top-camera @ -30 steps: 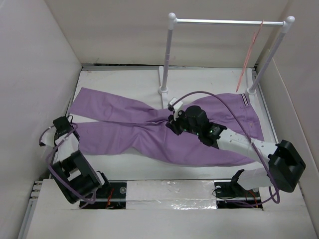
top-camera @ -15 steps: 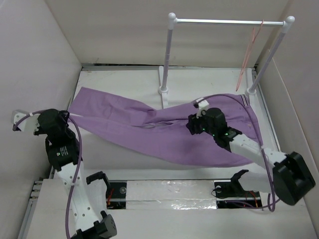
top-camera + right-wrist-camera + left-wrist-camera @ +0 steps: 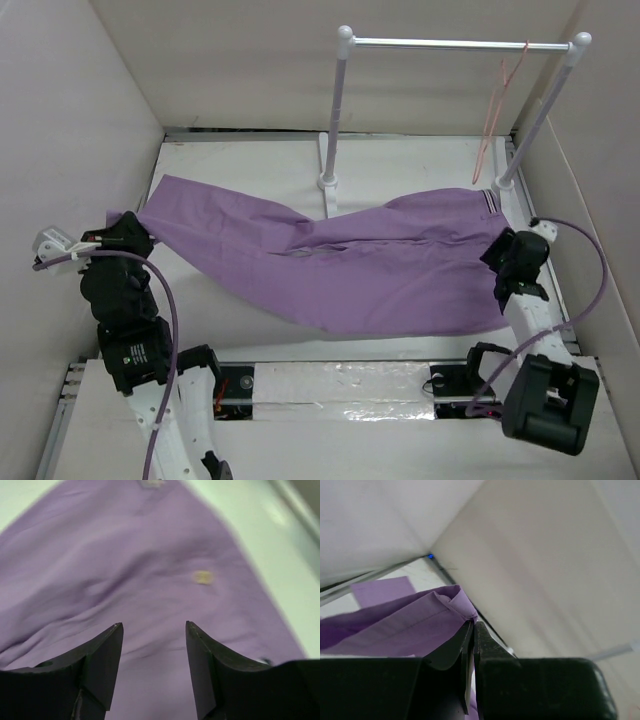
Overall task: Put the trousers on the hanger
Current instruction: Fold the trousers at the center of the board.
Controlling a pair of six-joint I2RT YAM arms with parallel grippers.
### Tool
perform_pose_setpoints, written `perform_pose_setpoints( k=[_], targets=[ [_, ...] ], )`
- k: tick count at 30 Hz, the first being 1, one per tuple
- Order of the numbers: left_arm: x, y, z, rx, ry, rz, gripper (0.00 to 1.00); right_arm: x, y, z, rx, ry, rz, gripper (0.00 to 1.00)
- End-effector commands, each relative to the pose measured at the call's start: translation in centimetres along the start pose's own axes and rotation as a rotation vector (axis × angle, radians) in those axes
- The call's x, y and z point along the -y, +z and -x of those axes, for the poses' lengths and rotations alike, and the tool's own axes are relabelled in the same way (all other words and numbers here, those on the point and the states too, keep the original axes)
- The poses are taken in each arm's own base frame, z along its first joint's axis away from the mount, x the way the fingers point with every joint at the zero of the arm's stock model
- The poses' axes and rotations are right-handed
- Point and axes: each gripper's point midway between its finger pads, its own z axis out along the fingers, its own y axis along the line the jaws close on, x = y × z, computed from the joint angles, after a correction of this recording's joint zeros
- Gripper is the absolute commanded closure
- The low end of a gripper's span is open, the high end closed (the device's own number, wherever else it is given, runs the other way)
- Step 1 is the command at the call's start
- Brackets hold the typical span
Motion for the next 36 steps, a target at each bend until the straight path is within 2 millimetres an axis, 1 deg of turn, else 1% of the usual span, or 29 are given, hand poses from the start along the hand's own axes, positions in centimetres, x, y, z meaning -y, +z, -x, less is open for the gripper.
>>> perform_pose_setpoints(
  k=[1, 2, 3, 4, 5, 6, 7, 8, 9, 10, 14, 16, 17, 19, 20, 21, 22, 24, 26, 27, 28, 29, 30, 31, 32, 33, 34, 35, 36],
  targets=[
    [6.1, -1.9, 0.5, -0.058, 0.039, -0.288, 1.0, 3.8, 1.1, 1.1, 0.032, 0.18, -0.105, 0.43],
    [7.0, -2.7, -0.3, -0.103, 0.047, -0.347, 1.0, 4.1, 1.5, 1.5, 0.04, 0.192, -0.111, 0.44],
    [7.2, -3.0, -0.6, -0.118, 0.069, -0.376, 1.0, 4.6, 2.4, 0.4, -0.01, 0.2, -0.124, 0.44],
    [7.5, -3.3, -0.9, -0.133, 0.085, -0.4, 1.0, 4.4, 2.9, 0.1, -0.038, 0.195, -0.113, 0.44],
    [7.4, -3.4, -1.3, -0.151, 0.093, -0.4, 1.0, 3.7, 3.5, 0.8, -0.052, 0.19, -0.08, 0.44],
    [7.9, -3.9, -1.8, -0.183, 0.102, -0.438, 1.0, 2.8, 4.2, 0.3, -0.097, 0.189, -0.035, 0.43],
    [8.0, -4.0, -2.0, -0.19, 0.128, -0.45, 1.0, 2.7, 5.4, -1.8, -0.191, 0.191, -0.023, 0.43],
    [8.0, -4.4, -2.6, -0.214, 0.135, -0.456, 1.0, 1.5, 6.2, -1.1, -0.209, 0.196, 0.035, 0.44],
    [7.9, -4.5, -2.4, -0.208, 0.14, -0.451, 1.0, 1.2, 6.7, -1.4, -0.228, 0.201, 0.052, 0.44],
    [7.7, -4.5, -2.6, -0.205, 0.163, -0.45, 1.0, 1.2, 7.4, -2.5, -0.271, 0.225, 0.049, 0.44],
    [6.4, -4.2, -2.7, -0.191, 0.197, -0.394, 1.0, 0.4, 8.7, -2.5, -0.31, 0.239, 0.09, 0.46],
    [5.8, -3.9, -3.4, -0.2, 0.2, -0.381, 1.0, -0.7, 9.2, -1.6, -0.305, 0.216, 0.139, 0.48],
    [5.7, -3.8, -3.5, -0.203, 0.202, -0.38, 1.0, -1.8, 9.2, -2.1, -0.337, 0.22, 0.207, 0.49],
    [5.3, -3.4, -4.3, -0.221, 0.205, -0.372, 1.0, -4.4, 9.7, -1.5, -0.342, 0.169, 0.298, 0.49],
    [5.2, -3.3, -4.4, -0.22, 0.205, -0.37, 1.0, -5.2, 9.9, -1.7, -0.361, 0.152, 0.328, 0.49],
    [4.9, -3.1, -4.8, -0.227, 0.207, -0.367, 1.0, -5.6, 10.4, -2.6, -0.398, 0.143, 0.343, 0.48],
    [4.9, -2.9, -5.0, -0.233, 0.208, -0.364, 1.0, -6.8, 10.7, -2.2, -0.391, 0.115, 0.383, 0.48],
    [4.7, -2.5, -5.4, -0.243, 0.212, -0.358, 1.0, -7.9, 10.9, -2.1, -0.395, 0.105, 0.433, 0.47],
    [4.7, -2.4, -5.6, -0.244, 0.214, -0.36, 1.0, -8.1, 10.7, -0.7, -0.346, 0.1, 0.434, 0.45],
    [4.4, -2.3, -5.9, -0.248, 0.215, -0.356, 1.0, -8.4, 9.9, 1.2, -0.288, 0.086, 0.439, 0.44],
    [4.3, -2.2, -6.0, -0.251, 0.215, -0.354, 1.0, -8.4, 9.4, 2.0, -0.261, 0.083, 0.433, 0.42],
    [4.3, -2.0, -6.2, -0.252, 0.214, -0.353, 1.0, -7.5, 9.1, 3.0, -0.223, 0.085, 0.394, 0.4],
    [4.0, -1.6, -6.7, -0.266, 0.218, -0.344, 1.0, -6.3, 8.4, 2.7, -0.219, 0.099, 0.353, 0.39],
    [3.9, -1.4, -6.8, -0.266, 0.219, -0.338, 1.0, -5.9, 6.9, 4.6, -0.155, 0.114, 0.331, 0.38],
    [3.9, -1.3, -6.8, -0.264, 0.219, -0.338, 1.0, -4.3, 6.6, 4.8, -0.125, 0.13, 0.259, 0.38],
    [3.7, -1.3, -7.0, -0.266, 0.22, -0.336, 1.0, -1.9, 5.9, 3.2, -0.143, 0.17, 0.184, 0.39],
    [3.8, -1.3, -7.1, -0.266, 0.22, -0.338, 1.0, -0.5, 5.2, 2.9, -0.134, 0.196, 0.137, 0.4],
    [3.8, -1.2, -7.0, -0.263, 0.223, -0.334, 1.0, 1.0, 4.2, 3.5, -0.089, 0.208, 0.077, 0.47],
    [3.9, -1.2, -7.0, -0.264, 0.228, -0.334, 1.0, 3.2, 3.5, 2.6, -0.097, 0.238, 0.01, 0.51]
  ],
)
